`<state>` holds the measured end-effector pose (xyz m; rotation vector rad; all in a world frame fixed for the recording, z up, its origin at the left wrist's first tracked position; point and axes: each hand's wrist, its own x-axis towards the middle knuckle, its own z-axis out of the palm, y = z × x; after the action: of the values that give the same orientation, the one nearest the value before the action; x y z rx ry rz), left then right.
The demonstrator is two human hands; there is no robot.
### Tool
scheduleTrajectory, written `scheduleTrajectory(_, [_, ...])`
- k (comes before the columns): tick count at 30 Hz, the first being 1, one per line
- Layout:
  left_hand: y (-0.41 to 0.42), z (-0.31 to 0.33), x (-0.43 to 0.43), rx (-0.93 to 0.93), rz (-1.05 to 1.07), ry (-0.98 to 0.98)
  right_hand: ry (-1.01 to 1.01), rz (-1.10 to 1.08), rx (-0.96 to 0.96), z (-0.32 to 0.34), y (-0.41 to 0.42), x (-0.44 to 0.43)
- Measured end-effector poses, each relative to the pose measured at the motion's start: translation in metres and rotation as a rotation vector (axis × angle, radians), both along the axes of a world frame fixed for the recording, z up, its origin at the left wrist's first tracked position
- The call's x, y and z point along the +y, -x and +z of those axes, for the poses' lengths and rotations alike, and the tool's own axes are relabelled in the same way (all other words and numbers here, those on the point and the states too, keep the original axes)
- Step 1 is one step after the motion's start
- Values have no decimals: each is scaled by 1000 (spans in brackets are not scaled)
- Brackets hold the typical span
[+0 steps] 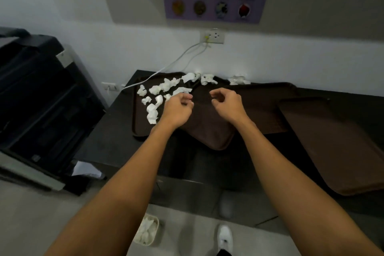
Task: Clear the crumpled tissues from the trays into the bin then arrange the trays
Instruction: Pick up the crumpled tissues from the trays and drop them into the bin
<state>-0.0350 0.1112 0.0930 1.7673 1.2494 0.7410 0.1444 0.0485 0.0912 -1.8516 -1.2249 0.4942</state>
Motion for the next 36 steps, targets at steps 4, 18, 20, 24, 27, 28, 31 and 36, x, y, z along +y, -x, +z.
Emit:
scheduleTrajectory(4, [-68,-4,28,-18,-51,-9,17,-52,28,-4,-68,21])
scheduleTrajectory(18, [-233,-69,126,65,-69,-24,38,-122,-88,-86,-254,111])
scheduleTrajectory(20, [-240,-80,134,83,-65,-20,-7,-101,-106,-99,-265,126])
scheduleTrajectory(24, [-247,-98,145,120,-58,-25,13,-2,-194,-120,-277,164])
scheduleTrajectory(27, [-249,-106,152,133,-44,-41,87,57,-258,-130,-281,193])
scheduleTrajectory(28, [-250,-107,155,134,-39,-43,118,74,-267,-132,-282,201])
scheduleTrajectory(31, [-254,-111,163,128,-18,-62,168,108,-291,-140,-286,216])
scheduleTrajectory(36, [-264,-113,169,110,-27,-93,14,24,-311,-143,-293,220])
